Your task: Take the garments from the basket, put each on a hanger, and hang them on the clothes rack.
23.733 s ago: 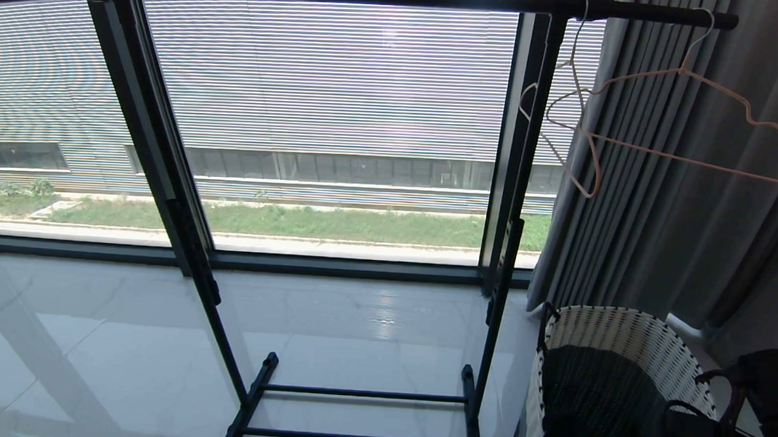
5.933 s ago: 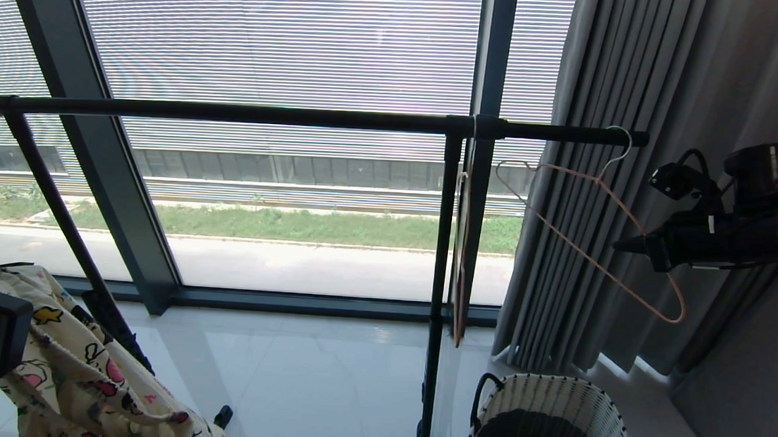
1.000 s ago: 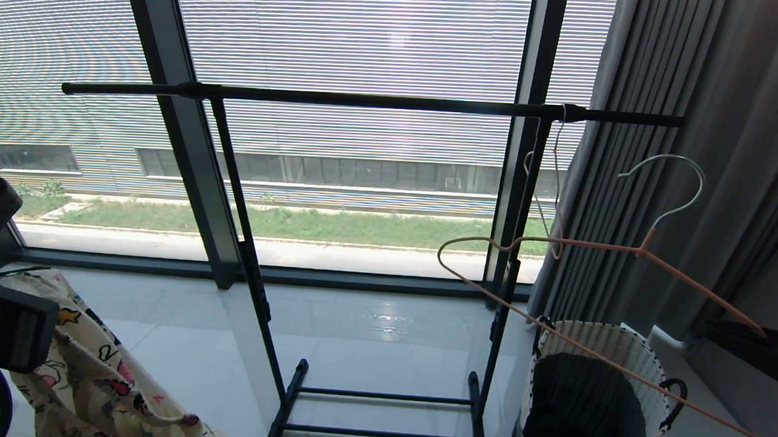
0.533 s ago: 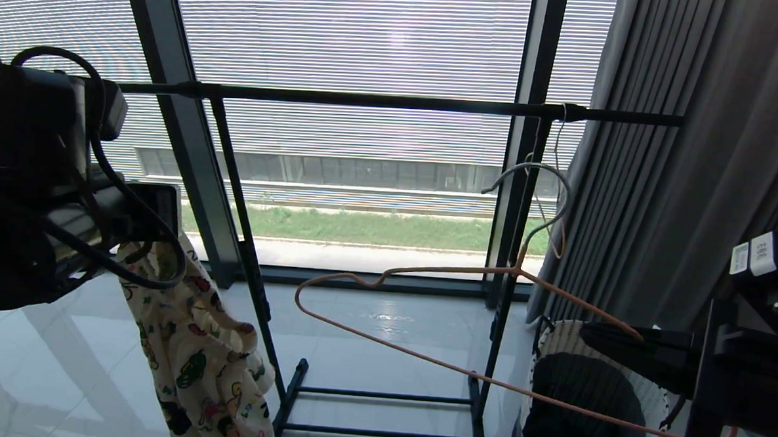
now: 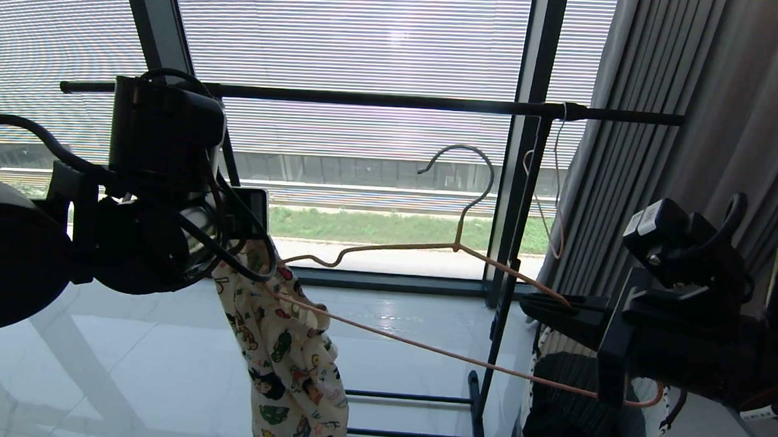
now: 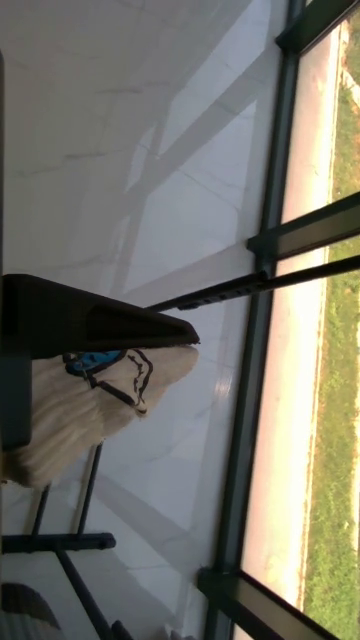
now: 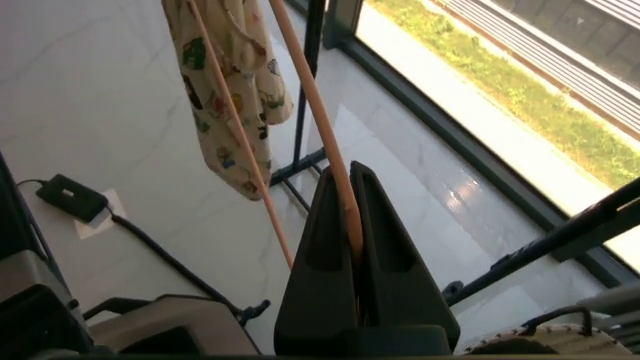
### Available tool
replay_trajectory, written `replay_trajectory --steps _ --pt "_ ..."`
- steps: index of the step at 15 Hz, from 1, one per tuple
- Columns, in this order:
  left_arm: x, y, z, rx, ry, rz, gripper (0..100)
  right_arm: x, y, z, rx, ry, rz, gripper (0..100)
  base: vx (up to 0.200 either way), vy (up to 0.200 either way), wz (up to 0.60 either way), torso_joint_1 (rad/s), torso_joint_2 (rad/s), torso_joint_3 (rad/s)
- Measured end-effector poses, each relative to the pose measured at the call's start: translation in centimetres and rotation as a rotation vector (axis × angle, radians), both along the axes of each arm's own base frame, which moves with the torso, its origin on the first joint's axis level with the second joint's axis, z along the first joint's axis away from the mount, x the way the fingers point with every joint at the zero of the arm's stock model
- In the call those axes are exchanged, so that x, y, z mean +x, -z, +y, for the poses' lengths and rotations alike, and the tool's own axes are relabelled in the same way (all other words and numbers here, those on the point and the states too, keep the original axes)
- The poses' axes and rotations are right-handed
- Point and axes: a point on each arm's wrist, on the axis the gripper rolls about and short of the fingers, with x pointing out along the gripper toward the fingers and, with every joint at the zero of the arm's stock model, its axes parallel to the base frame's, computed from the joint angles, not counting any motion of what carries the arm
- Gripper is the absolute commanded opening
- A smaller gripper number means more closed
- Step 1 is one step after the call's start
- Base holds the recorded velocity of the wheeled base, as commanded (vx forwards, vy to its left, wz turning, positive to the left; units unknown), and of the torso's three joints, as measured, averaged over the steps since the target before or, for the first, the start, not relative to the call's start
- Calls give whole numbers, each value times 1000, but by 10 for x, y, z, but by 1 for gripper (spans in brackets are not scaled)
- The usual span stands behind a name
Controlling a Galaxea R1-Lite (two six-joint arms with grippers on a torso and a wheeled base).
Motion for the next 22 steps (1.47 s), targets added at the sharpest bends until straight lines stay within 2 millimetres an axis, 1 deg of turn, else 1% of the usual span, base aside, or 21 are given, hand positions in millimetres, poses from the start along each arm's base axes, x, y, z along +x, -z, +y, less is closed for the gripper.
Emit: replay_trajectory --steps 2,4,6,8,10,12,18,20,22 --pt "1 1 -3 1 10 2 0 6 0 6 18 27 -2 0 0 0 0 0 0 0" --pt "1 1 -5 2 13 4 0 15 -1 12 50 98 -19 0 0 0 0 0 0 0" --pt "1 1 -5 2 14 3 0 18 -2 20 62 98 -25 0 0 0 0 0 0 0" --pt "2 1 -7 -5 15 1 0 18 -3 26 71 82 -13 0 0 0 0 0 0 0" --pt "5 -2 -9 -12 13 -9 0 12 -2 34 90 69 16 0 0 0 0 0 0 0" --pt "6 -4 -10 -16 13 -15 0 11 -1 40 96 105 23 0 0 0 0 0 0 0" --pt "8 -10 -10 -22 0 -38 0 25 -7 60 142 132 33 0 0 0 0 0 0 0" --pt "6 -12 -15 -25 15 -43 0 28 -5 67 141 127 35 0 0 0 0 0 0 0" --pt "0 -15 -25 -32 57 -52 0 33 -1 74 151 133 38 0 0 0 0 0 0 0"
